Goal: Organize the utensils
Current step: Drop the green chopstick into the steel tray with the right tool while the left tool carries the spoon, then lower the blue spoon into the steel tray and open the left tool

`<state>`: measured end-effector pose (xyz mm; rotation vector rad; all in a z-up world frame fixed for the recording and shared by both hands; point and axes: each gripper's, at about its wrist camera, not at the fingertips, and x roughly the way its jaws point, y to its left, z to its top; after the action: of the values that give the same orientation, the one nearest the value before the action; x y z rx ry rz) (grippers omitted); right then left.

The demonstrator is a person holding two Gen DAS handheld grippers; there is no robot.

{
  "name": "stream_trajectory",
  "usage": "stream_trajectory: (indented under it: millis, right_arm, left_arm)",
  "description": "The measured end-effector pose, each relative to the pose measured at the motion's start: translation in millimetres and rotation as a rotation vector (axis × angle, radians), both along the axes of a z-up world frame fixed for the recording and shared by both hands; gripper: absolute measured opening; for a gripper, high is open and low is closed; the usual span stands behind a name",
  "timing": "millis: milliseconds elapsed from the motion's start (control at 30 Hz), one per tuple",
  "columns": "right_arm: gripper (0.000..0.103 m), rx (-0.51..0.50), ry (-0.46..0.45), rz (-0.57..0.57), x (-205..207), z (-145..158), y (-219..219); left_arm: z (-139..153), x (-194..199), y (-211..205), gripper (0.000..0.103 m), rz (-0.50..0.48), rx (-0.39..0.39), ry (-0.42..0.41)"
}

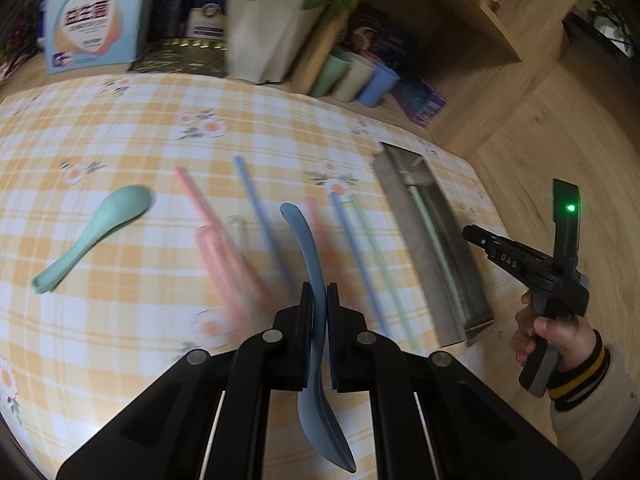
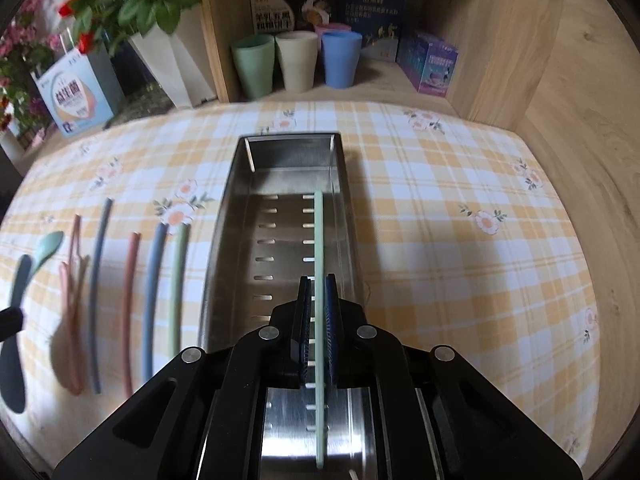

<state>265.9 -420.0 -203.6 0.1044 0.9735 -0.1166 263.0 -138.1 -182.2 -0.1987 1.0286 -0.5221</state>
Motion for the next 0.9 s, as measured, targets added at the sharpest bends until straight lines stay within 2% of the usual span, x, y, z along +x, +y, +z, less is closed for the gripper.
stream_trajectory:
  millis: [200,433,600,900]
  right_arm:
    - [0.008,0.04,-0.036,-0.042,-28,14,-32]
    - [0.008,0.069,-0.035,-0.117,-56,9,-72]
    - [0.008,0.091,-0.03,-0.163,-66,0,-94]
    - [0.008,0.122,-0.022,-0.19,-74,-14,-110]
  left_arm:
    - [6,3,-66,0.007,-0.105,-0.03,0.0]
    - [-2,11,-150,0.007,-0.199,-0.072,0.018]
    - [-21,22,-199,0.007,-0.239,-0.014,0.057]
    - [-54,36,-224,0.007,-0.218,0.055,0.114]
